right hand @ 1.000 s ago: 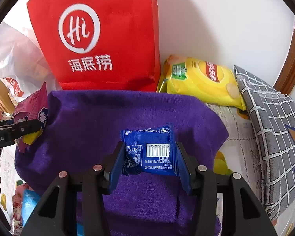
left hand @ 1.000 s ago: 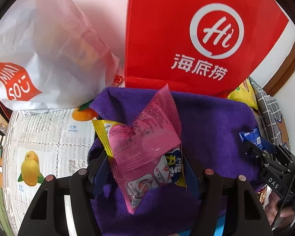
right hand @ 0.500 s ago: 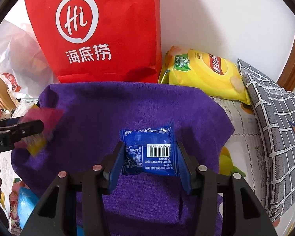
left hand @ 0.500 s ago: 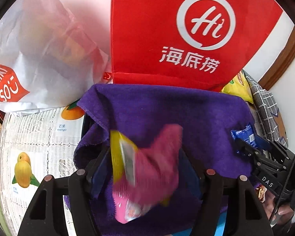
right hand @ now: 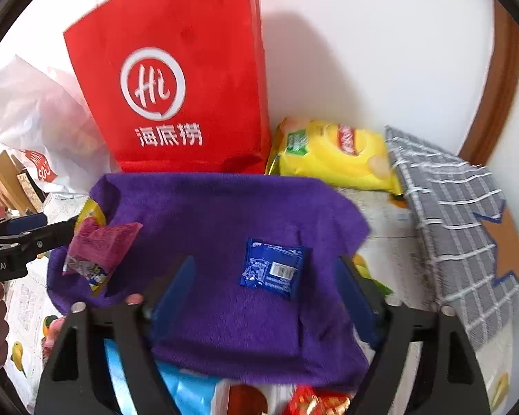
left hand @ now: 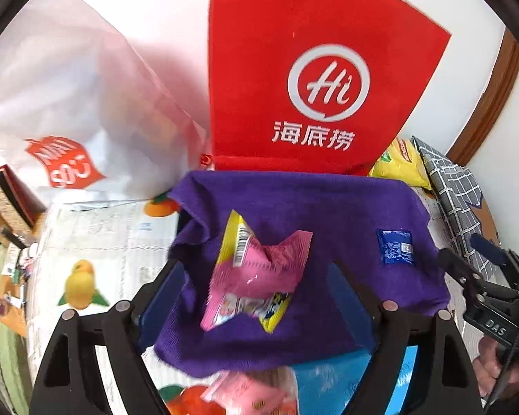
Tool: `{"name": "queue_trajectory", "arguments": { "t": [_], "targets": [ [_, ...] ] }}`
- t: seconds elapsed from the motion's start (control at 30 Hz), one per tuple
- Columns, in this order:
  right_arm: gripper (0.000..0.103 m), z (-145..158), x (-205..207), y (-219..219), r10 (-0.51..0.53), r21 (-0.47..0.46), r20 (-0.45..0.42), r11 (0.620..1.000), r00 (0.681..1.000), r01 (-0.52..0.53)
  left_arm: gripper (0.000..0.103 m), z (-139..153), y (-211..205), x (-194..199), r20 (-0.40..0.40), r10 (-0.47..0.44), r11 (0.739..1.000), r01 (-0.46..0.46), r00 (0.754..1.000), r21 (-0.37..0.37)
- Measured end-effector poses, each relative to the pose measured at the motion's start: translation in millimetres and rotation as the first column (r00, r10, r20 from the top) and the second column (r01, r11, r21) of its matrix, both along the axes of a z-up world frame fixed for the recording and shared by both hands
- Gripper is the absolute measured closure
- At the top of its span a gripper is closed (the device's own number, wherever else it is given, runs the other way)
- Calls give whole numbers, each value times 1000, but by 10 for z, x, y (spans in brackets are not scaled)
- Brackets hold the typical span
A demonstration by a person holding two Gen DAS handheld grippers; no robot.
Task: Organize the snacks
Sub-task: 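Withdraw both tools from the towel toward the remaining snacks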
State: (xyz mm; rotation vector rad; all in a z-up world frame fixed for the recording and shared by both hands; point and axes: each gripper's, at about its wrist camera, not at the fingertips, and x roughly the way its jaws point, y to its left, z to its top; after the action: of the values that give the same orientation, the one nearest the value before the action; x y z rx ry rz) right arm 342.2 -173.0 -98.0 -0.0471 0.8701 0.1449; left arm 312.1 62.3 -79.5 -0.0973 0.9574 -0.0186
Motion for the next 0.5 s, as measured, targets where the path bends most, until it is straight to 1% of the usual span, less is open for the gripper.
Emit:
{"name": "queue_trajectory", "arguments": {
  "t": [0.1,0.2,0.27,0.4,0.5],
  "targets": [
    [12,197,-197,9,-15,-21,46,1000,999,16,13,154,-7,-180,23,29,999,-30,999,21],
    [9,364,-398,22,-34,-64,79,997,996,39,10,300,-40,-382,53,42,997,-45,998,57],
    [8,465,-532,21,-41,-71,96,996,995,48,9,379,-52,-513,63,49,997,-53,997,48],
    [8,663,-817,10,-29,-22,122,999,992,32,9,503,-133,-808,79,21,1000,-21,997,-1],
    [8,786,-1036,31,-37,-24,153,999,988,41,9,571,-232,-1013,110,0,1000,-1,994,17]
  ]
}}
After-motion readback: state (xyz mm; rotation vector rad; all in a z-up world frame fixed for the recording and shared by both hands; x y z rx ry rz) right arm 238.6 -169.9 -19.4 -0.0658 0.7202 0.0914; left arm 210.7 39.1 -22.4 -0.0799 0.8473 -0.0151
